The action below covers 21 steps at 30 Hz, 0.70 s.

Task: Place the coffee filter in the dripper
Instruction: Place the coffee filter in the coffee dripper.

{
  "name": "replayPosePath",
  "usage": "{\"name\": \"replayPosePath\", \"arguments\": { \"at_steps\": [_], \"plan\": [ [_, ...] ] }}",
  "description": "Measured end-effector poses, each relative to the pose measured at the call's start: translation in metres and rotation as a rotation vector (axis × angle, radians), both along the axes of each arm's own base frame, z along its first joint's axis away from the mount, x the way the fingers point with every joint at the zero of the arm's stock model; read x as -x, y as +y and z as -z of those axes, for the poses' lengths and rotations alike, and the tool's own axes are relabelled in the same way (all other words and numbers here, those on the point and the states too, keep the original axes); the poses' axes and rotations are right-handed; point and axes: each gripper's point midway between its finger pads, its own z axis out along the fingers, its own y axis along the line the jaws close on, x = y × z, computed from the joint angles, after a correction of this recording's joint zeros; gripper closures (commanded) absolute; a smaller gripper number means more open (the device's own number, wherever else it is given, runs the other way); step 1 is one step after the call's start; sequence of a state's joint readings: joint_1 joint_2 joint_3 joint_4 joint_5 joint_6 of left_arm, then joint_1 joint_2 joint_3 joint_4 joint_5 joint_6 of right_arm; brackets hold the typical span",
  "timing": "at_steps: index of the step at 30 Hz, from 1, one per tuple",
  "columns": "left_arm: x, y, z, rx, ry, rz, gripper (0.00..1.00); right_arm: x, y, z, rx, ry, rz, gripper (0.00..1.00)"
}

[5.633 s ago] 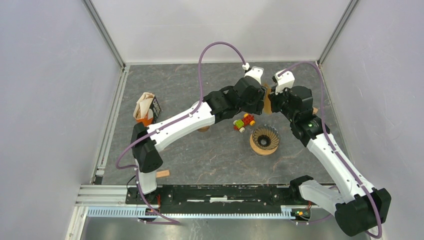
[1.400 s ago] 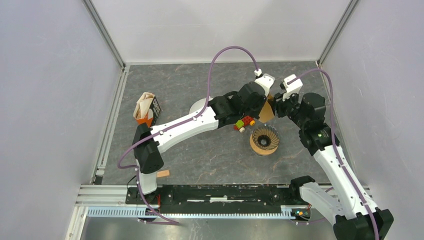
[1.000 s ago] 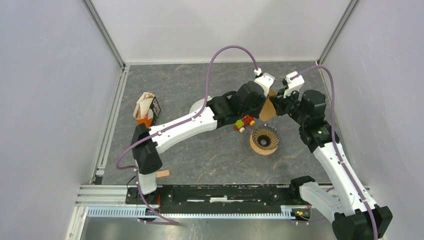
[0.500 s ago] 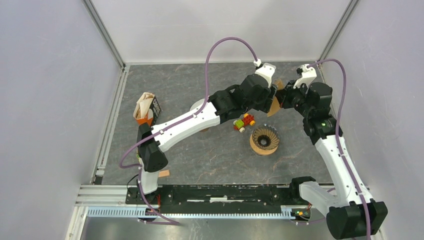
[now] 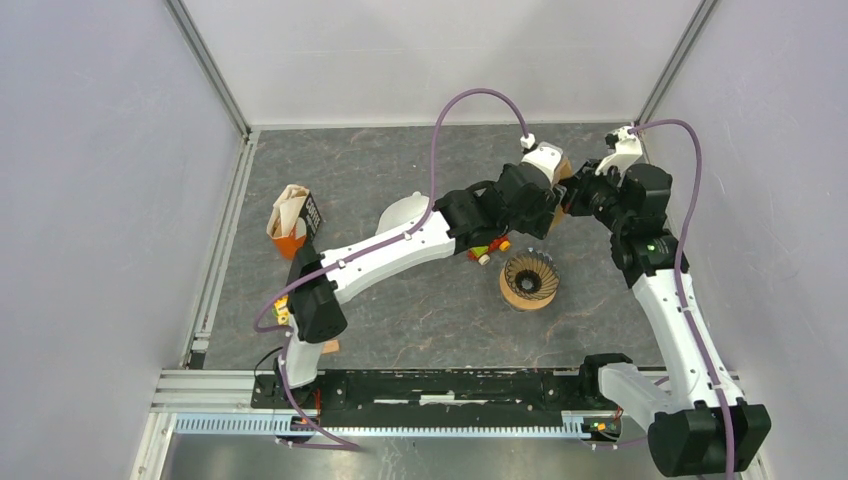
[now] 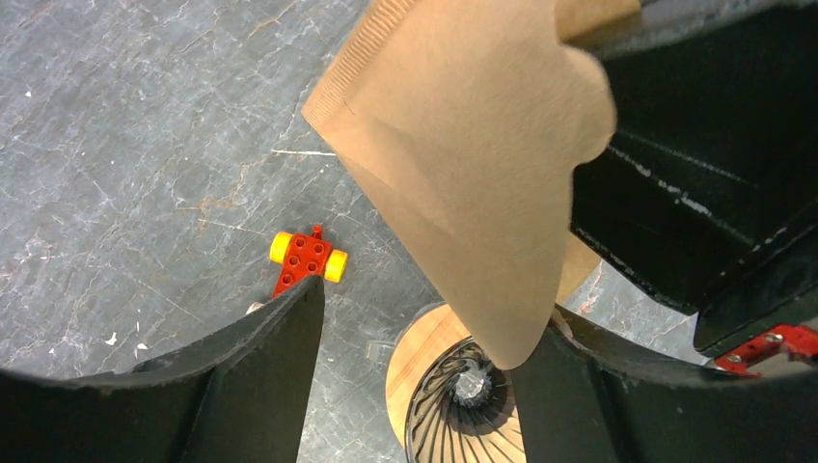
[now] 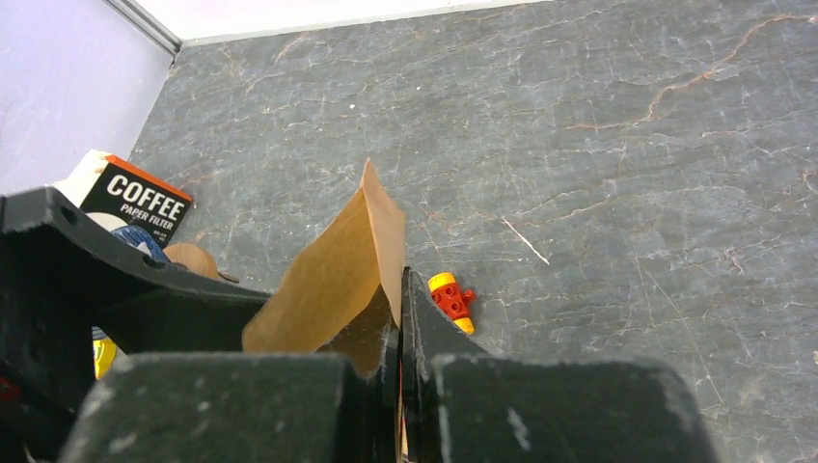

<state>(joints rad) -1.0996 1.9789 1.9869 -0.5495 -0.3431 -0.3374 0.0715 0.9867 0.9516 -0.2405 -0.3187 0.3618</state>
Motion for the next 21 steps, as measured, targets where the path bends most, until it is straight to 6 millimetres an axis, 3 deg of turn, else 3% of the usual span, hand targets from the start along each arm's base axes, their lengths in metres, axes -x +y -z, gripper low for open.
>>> {"name": "replayPosePath", "arguments": {
  "at_steps": [8, 21],
  "plan": [
    [0.0044, -0.0018, 0.0067, -0.029, -0.013, -0.016, 0.40, 0.0004, -0.0013, -0.0007, -0.030, 0.011, 0.004, 1.00],
    [0.0015, 0.0010, 0.0061, -0.037, -0.027, -0.037, 0.75, 0.0009, -0.0026, 0.0069, -0.039, 0.019, 0.008, 1.00]
  ]
}}
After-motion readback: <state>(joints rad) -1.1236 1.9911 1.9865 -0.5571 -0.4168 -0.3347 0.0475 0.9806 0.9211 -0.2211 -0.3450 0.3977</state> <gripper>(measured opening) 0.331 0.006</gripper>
